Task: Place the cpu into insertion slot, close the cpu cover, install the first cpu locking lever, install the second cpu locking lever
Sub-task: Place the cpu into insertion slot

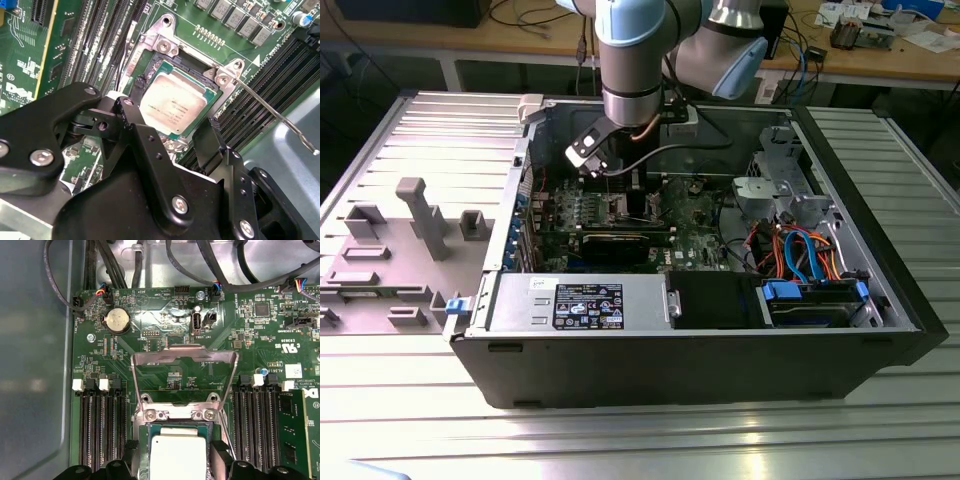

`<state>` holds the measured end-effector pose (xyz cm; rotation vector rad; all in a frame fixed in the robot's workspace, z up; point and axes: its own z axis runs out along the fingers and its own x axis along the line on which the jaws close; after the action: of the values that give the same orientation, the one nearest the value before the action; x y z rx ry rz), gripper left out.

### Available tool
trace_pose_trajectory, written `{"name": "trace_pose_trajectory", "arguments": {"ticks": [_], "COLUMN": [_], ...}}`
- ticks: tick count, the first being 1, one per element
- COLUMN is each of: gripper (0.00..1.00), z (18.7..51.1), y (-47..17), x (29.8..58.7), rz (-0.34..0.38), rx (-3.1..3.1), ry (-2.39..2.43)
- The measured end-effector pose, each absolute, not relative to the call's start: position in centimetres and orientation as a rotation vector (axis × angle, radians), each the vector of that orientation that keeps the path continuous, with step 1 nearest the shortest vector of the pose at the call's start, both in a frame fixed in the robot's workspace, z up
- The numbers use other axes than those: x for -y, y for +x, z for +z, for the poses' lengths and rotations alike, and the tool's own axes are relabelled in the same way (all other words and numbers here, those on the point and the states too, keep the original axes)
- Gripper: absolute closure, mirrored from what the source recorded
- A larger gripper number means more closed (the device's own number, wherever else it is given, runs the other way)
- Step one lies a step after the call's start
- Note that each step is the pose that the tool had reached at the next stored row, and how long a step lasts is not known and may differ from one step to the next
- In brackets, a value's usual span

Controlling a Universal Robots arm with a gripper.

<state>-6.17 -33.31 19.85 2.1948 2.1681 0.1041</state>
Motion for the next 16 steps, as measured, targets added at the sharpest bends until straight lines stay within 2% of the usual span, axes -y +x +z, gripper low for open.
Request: {"name": "trace_pose_trajectory", "arguments": {"ticks": [16], "gripper": [0.33], "z": [19.86], "y": [-6.17], "x": [33.70], "rz": [0.100], "rx": [-2.169], "ry": [2.191]}}
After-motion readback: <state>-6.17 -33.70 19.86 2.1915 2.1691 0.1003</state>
